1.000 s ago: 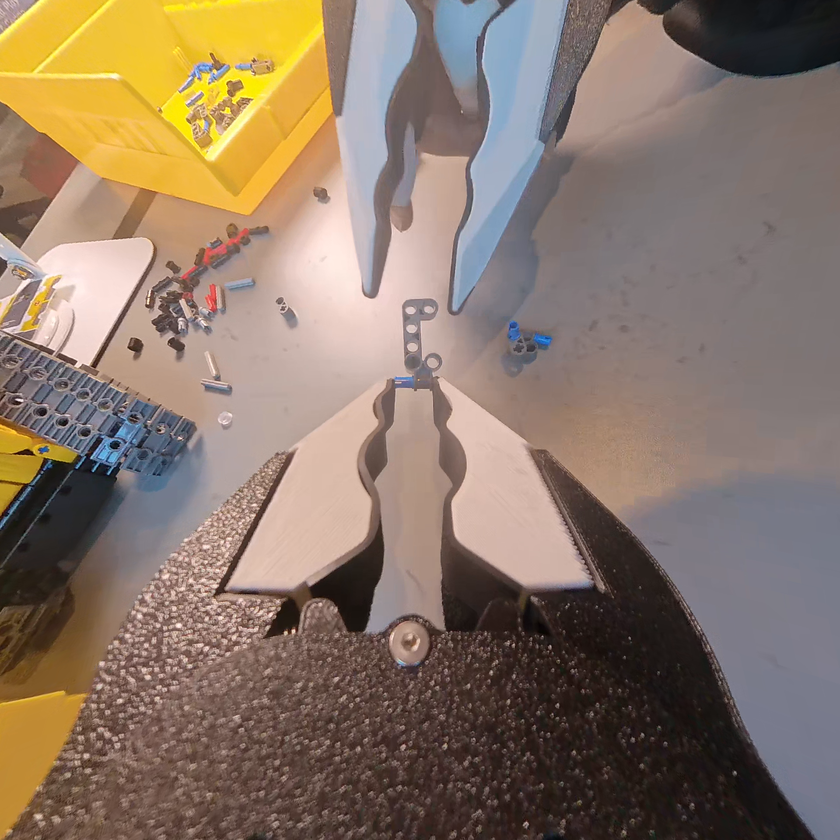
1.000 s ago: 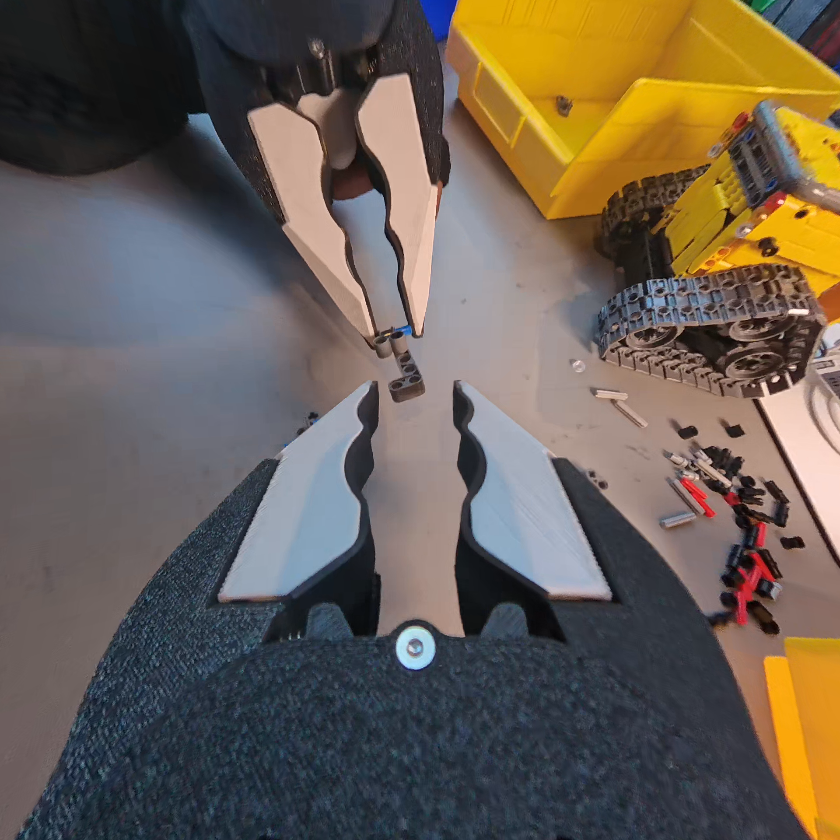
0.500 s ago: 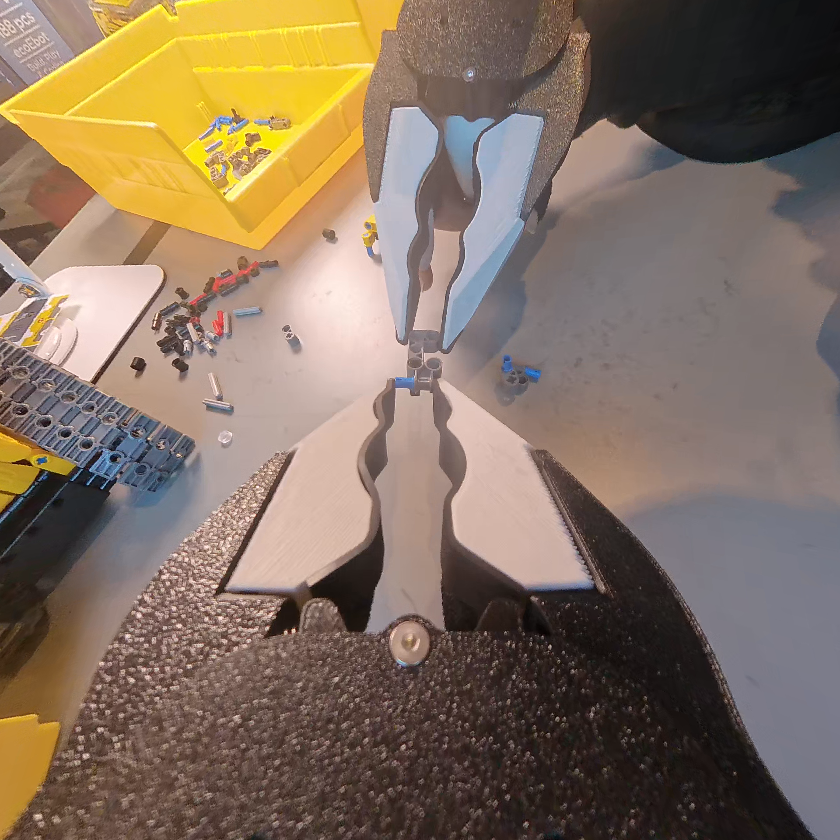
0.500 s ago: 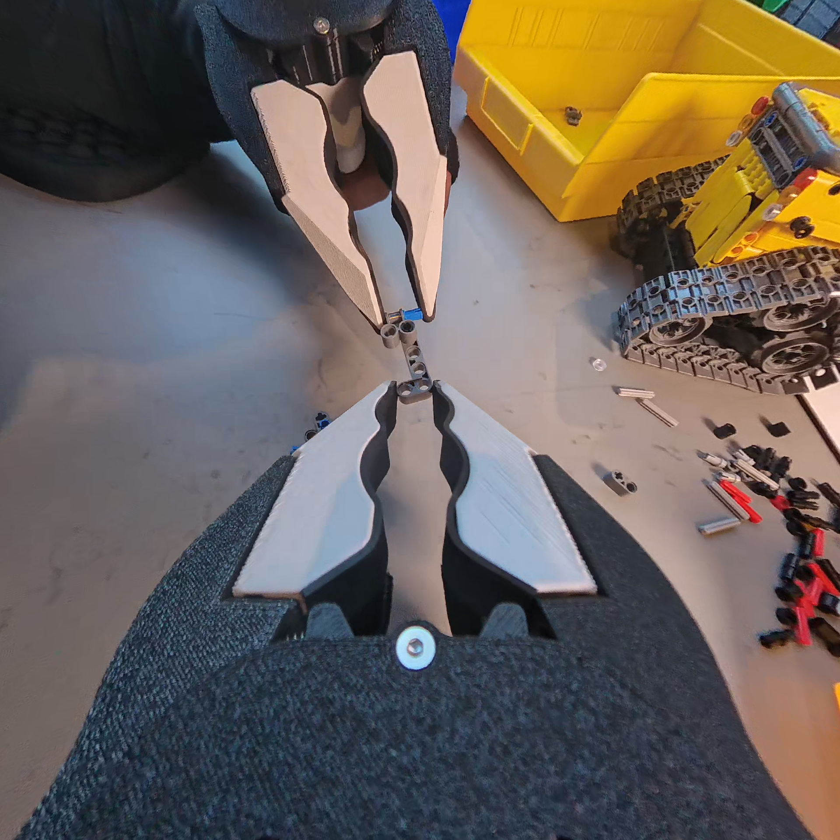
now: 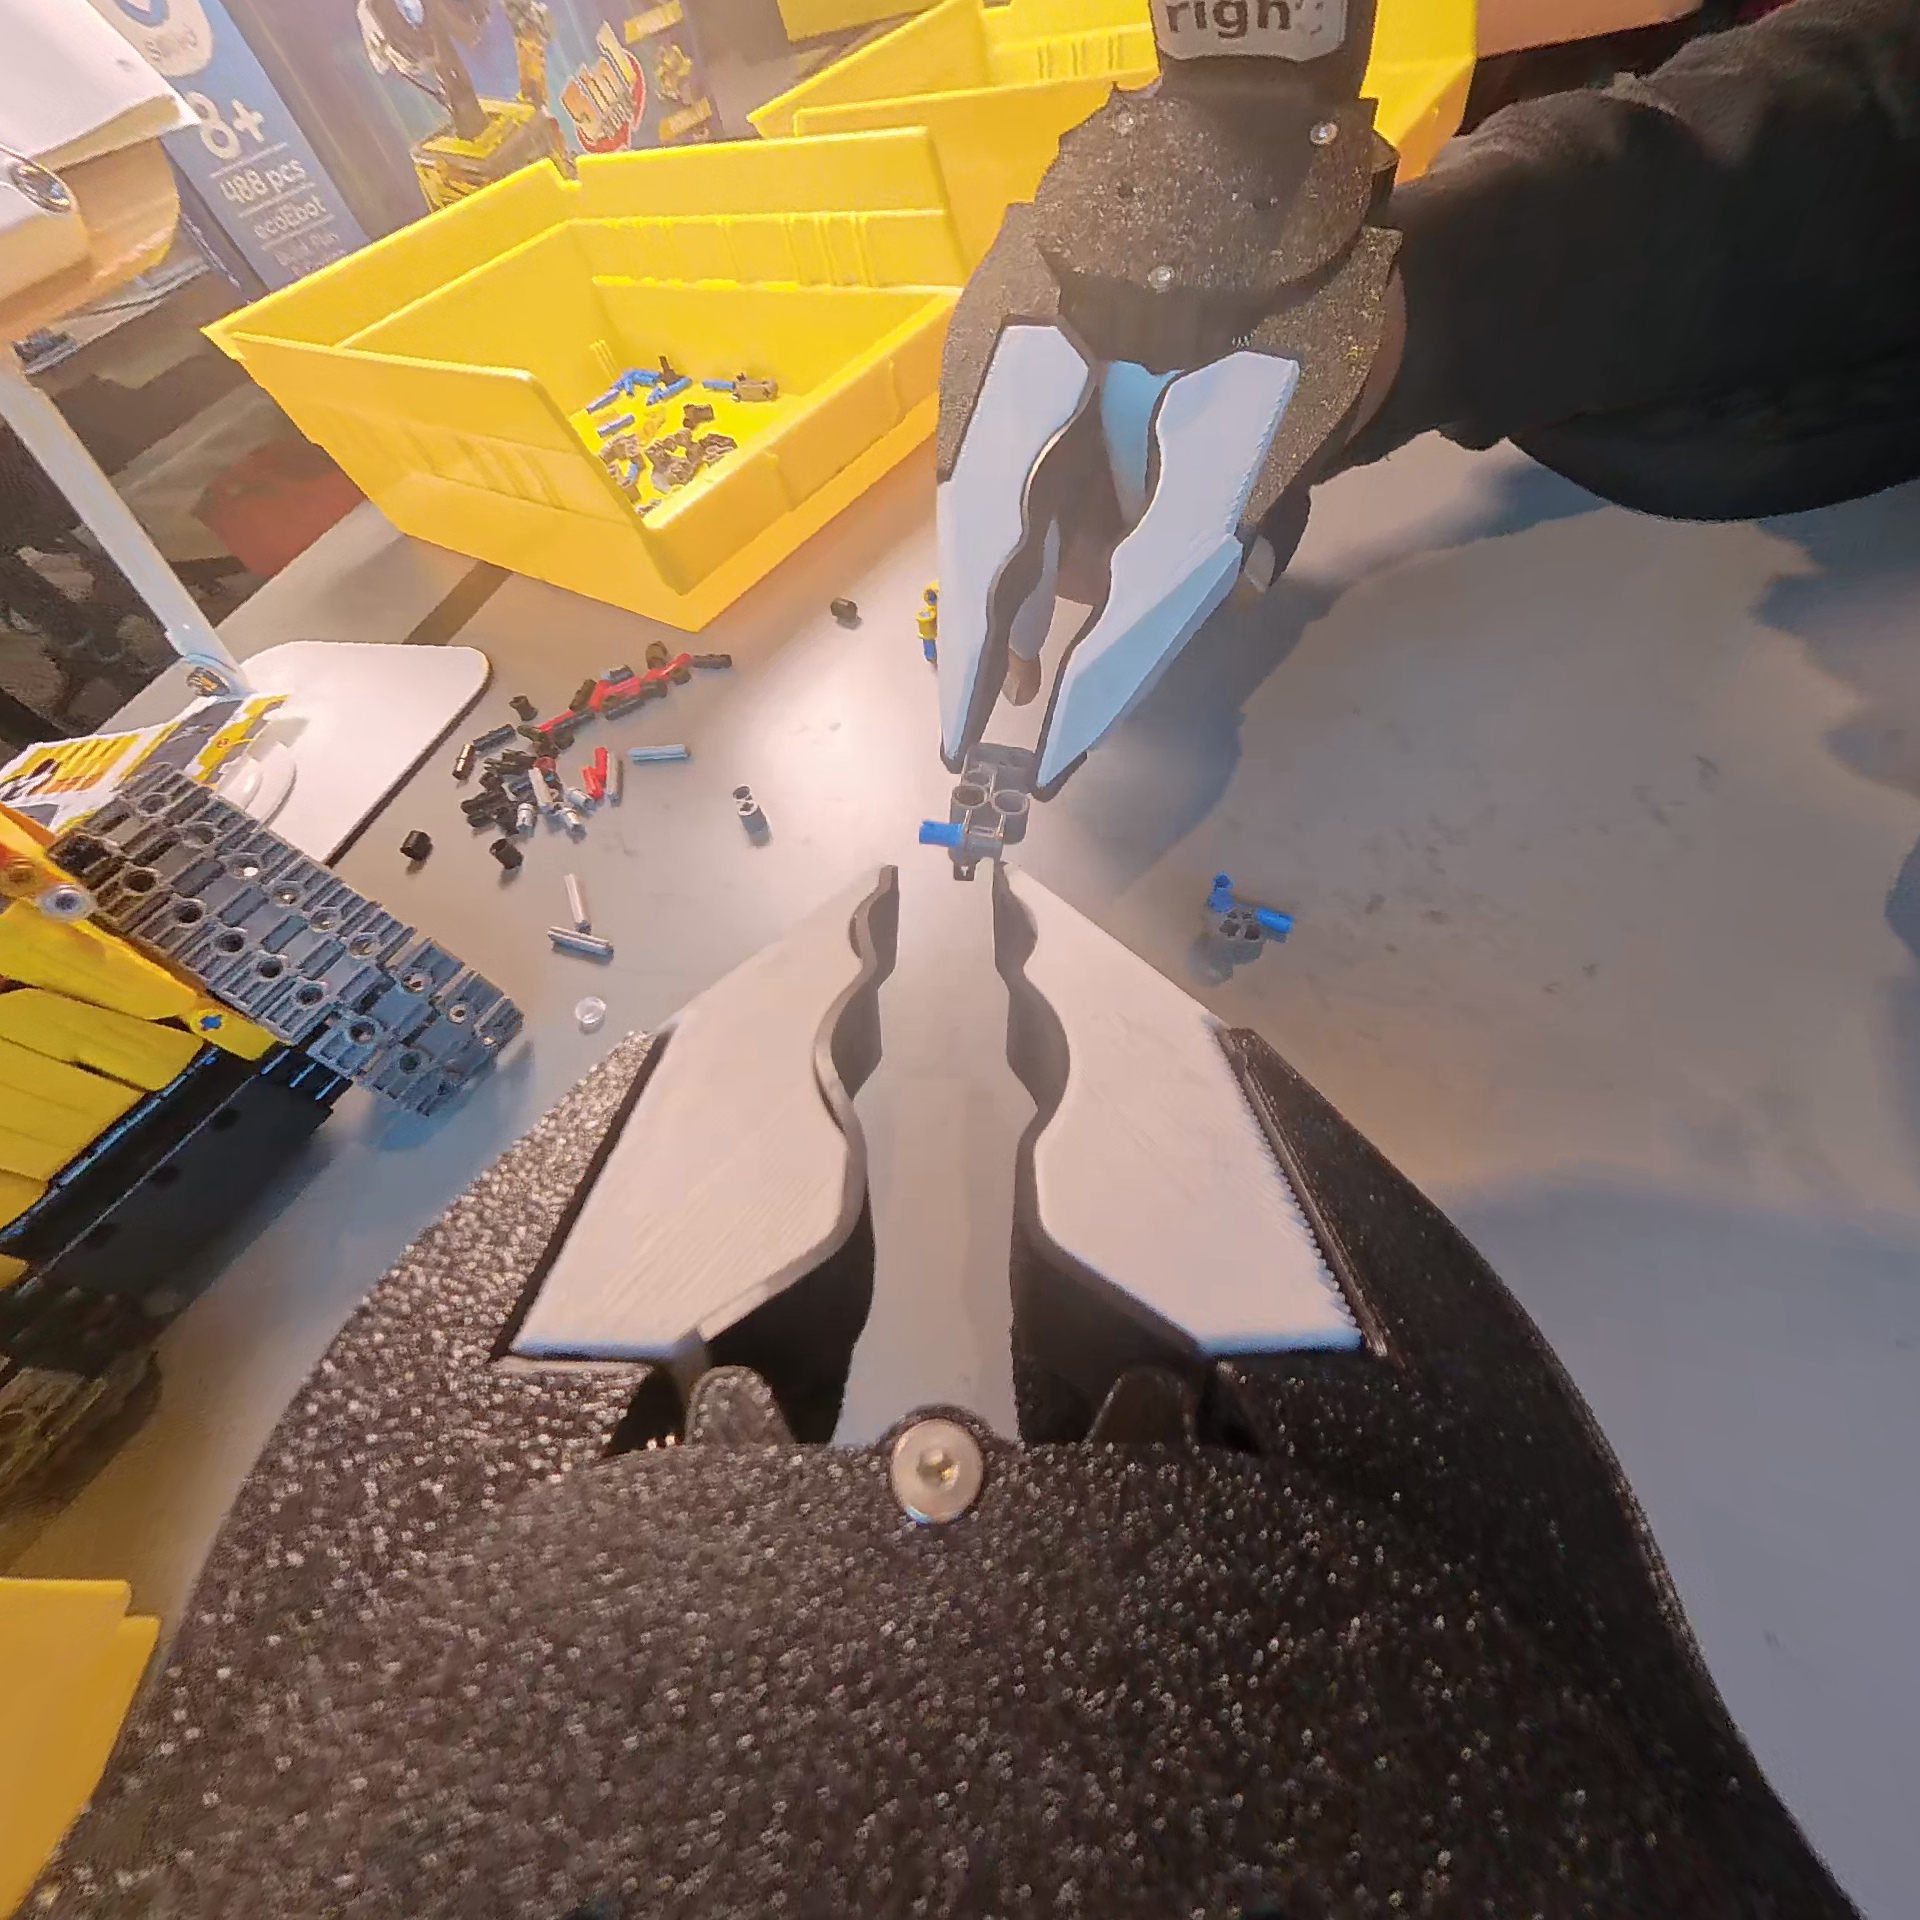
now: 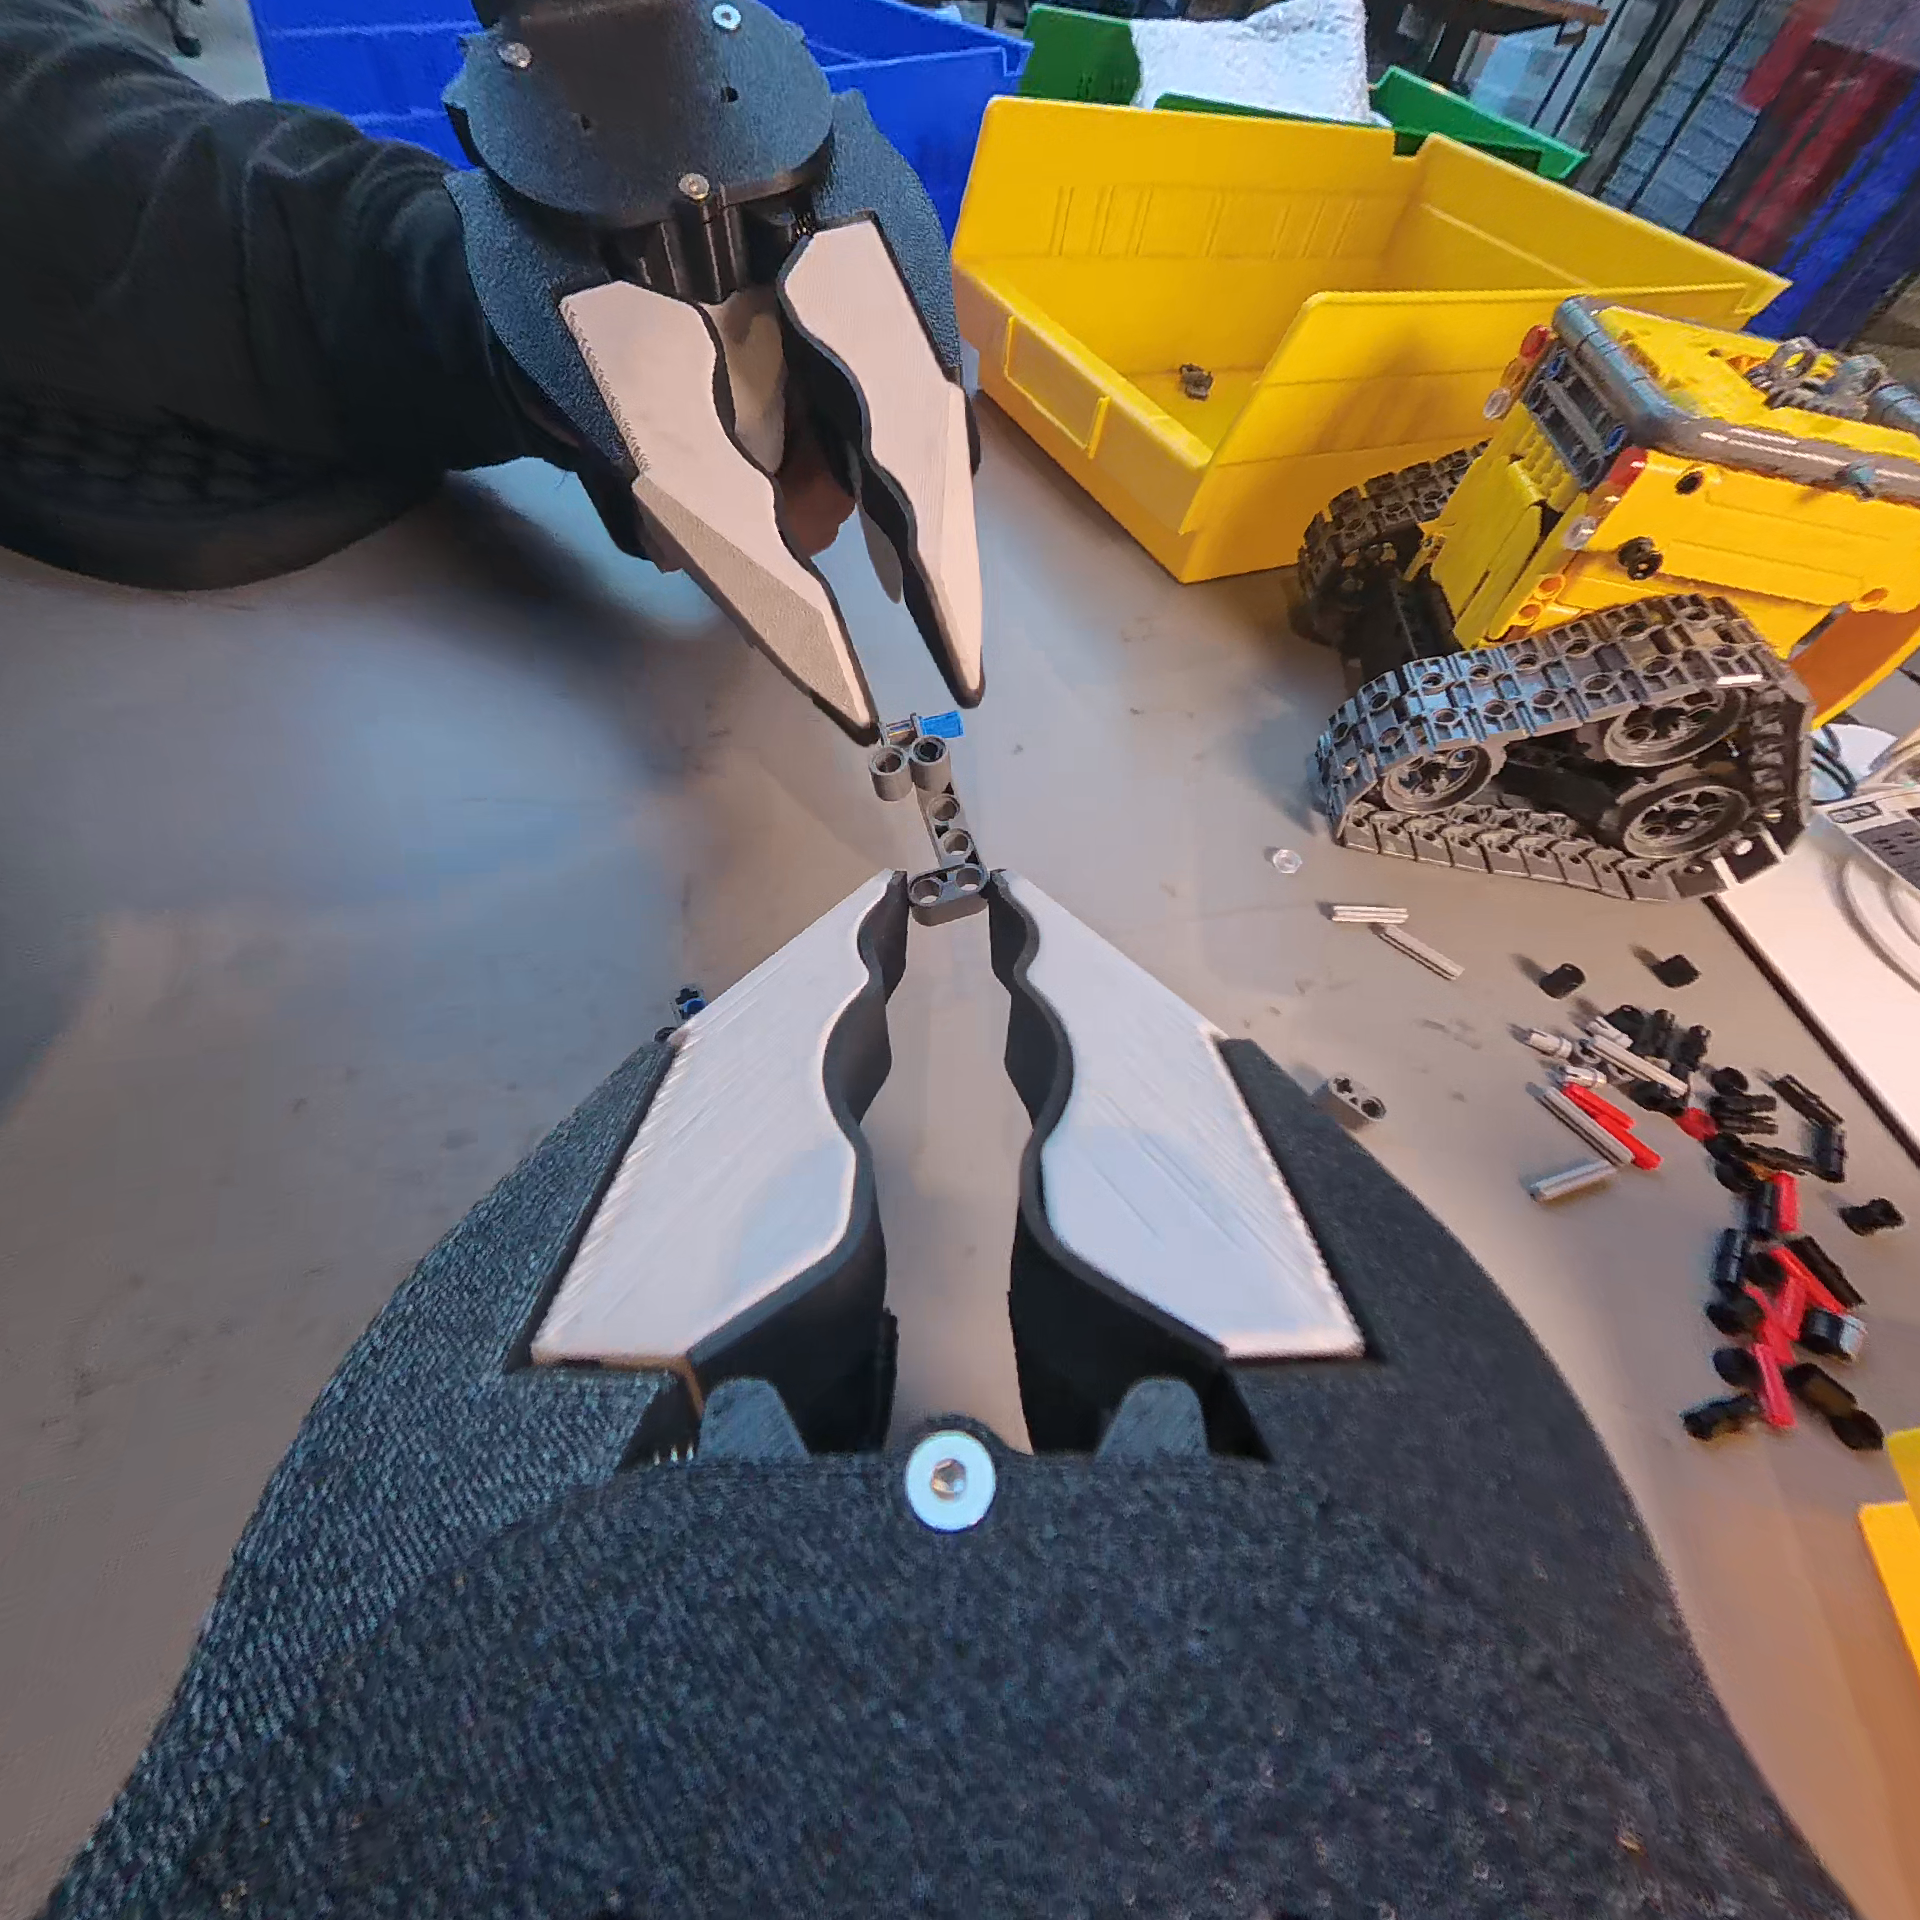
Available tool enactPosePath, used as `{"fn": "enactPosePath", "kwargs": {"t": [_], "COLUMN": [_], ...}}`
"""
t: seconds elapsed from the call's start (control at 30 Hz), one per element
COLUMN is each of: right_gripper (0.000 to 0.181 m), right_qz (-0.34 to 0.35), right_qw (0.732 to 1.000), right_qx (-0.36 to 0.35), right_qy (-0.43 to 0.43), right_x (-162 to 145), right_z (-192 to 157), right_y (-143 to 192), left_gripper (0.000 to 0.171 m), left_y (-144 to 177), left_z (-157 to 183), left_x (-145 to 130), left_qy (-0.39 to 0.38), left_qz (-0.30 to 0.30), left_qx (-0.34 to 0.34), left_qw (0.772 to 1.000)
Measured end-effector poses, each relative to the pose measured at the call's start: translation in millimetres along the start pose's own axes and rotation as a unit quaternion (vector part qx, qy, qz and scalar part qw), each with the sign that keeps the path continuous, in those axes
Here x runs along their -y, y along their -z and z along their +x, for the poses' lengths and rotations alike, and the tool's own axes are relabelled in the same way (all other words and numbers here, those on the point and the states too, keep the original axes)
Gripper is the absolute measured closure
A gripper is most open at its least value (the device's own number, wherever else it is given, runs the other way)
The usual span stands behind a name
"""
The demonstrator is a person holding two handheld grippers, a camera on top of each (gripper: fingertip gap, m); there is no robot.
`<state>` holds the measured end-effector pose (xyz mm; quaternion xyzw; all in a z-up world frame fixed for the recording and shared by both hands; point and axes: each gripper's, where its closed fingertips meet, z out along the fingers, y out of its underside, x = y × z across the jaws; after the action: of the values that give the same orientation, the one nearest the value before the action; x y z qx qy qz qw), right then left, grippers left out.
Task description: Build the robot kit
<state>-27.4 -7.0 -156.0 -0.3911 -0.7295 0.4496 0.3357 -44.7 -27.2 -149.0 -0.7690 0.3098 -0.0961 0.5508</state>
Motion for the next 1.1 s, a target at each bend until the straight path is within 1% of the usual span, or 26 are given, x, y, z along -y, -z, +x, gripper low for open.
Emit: {"fn": "enactPosePath", "kwargs": {"t": [0.8, 1.1], "right_gripper": [0.166, 0.166], "right_qz": [0.027, 0.027], "right_qw": [1.000, 1.000], "right_qx": [-0.010, -0.006], "right_qy": [0.000, 0.004], "right_x": [8.6, 9.3], "right_z": [2.5, -0.3], "right_y": [3.3, 1.4], "left_gripper": [0.152, 0.160], "left_y": [1.7, 1.6], "left_z": [1.1, 5.8], "left_x": [3.6, 7.7], "left_qy": [-0.002, -0.006], "left_qz": [0.012, 0.020], "left_qx": [-0.003, -0.010], "left_qw": [1.000, 1.000]}}
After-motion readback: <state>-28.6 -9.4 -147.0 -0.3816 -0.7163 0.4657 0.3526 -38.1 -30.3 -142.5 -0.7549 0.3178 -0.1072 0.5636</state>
